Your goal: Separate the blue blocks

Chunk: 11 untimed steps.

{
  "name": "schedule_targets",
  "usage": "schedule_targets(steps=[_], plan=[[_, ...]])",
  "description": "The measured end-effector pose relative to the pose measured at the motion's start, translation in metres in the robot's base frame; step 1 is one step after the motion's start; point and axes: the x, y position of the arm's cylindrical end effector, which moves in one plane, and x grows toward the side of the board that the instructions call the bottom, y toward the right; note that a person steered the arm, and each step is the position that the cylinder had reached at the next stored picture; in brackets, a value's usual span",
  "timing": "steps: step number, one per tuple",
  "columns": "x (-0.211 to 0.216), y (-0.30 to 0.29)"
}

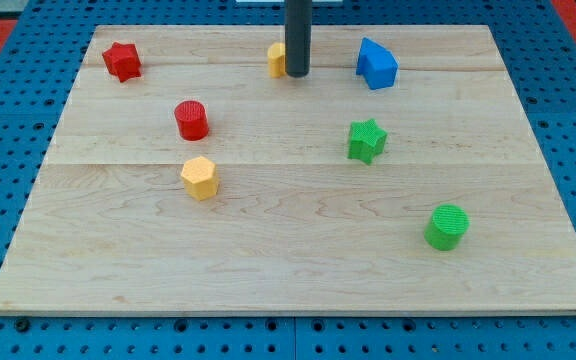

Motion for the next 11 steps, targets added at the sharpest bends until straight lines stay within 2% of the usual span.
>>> schedule_targets(steps=[2,3,4,5,6,7,8,10,11], plan=[[-0.056,0.097],[-0.065,0.123],[-0.054,0.181],[-0.011,0.136],[-0.016,0.134],[-0.075,0.163],[-0.079,0.109],[0.025,0.077],[0.076,0.087]])
